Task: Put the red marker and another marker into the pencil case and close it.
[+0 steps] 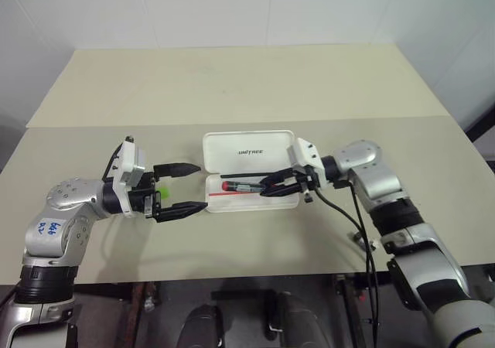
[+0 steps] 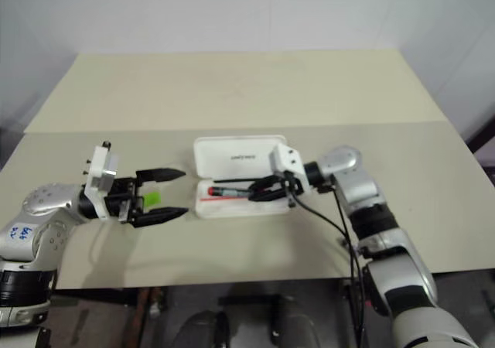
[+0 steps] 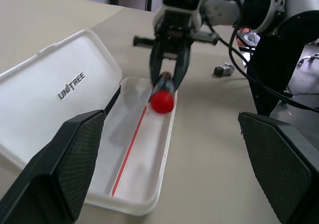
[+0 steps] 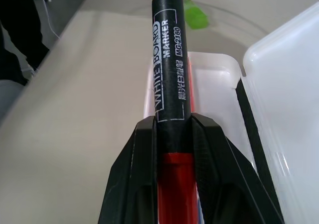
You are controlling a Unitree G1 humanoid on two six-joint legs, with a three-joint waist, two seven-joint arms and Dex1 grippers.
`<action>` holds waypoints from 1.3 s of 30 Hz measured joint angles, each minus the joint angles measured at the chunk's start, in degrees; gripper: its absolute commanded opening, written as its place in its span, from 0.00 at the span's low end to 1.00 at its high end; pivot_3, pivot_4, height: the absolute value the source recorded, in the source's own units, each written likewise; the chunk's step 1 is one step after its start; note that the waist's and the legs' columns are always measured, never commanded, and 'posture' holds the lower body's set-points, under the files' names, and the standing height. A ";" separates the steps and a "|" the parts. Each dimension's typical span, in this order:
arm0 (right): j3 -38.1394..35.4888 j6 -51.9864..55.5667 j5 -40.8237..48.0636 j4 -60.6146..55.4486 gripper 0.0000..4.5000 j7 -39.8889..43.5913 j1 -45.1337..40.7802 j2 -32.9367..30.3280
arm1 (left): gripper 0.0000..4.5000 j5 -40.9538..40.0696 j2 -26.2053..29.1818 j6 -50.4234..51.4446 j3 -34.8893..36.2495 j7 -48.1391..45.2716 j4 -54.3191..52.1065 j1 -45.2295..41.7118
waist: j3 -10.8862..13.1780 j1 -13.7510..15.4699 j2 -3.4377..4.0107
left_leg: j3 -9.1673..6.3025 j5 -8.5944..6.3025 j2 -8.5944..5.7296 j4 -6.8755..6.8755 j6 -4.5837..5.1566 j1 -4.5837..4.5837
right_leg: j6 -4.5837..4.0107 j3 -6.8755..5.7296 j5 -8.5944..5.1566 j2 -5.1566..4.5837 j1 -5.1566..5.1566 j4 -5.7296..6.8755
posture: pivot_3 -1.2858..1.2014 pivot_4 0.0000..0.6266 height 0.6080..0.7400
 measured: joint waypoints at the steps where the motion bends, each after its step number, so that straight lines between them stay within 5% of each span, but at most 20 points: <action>1: 0.12 -1.12 -0.44 1.87 0.13 -0.07 -0.43 0.78 | 1.00 -0.01 0.00 0.00 0.05 0.31 -0.51 0.44 | 0.00 -0.08 0.00 | 0.00 0.00 0.01 -0.01 -0.01 0.00 | 0.00 0.01 0.00 0.00 0.00 0.00 | 0.52 0.24 1.00; 22: 0.21 -14.86 -9.46 20.64 0.13 -4.50 -9.52 5.57 | 1.00 -0.55 -0.96 0.04 0.01 3.50 -3.67 1.92 | 0.00 -0.28 0.00 | 0.01 0.00 0.04 -0.03 -0.09 0.01 | -0.03 0.02 -0.01 -0.02 -0.01 0.00 | 0.52 0.24 1.00; 23: 0.13 -15.19 -9.58 20.95 0.29 -4.81 -9.74 5.76 | 1.00 -0.56 -1.09 0.04 -0.03 3.52 -3.67 1.92 | 0.00 -0.30 0.00 | 0.00 0.00 0.04 -0.03 -0.09 0.01 | -0.04 0.02 -0.01 -0.02 -0.01 0.00 | 0.52 0.24 1.00; 32: -0.84 -13.16 -7.34 17.66 0.99 -3.35 -9.75 5.94 | 1.00 -0.82 -1.66 0.04 -0.20 3.52 -3.65 1.83 | 0.01 -0.35 0.02 | -0.01 0.00 0.06 -0.05 -0.10 0.00 | -0.04 0.03 -0.01 -0.02 -0.01 -0.01 | 0.52 0.24 1.00; 39: -2.87 3.34 3.09 -7.38 0.99 -0.76 -1.25 3.33 | 1.00 -0.82 -1.70 -0.03 -0.30 3.53 -3.64 1.78 | 0.01 0.11 0.02 | -0.16 -0.04 0.07 -0.10 -0.11 -0.07 | -0.07 0.08 -0.03 -0.06 -0.01 -0.08 | 0.52 0.24 1.00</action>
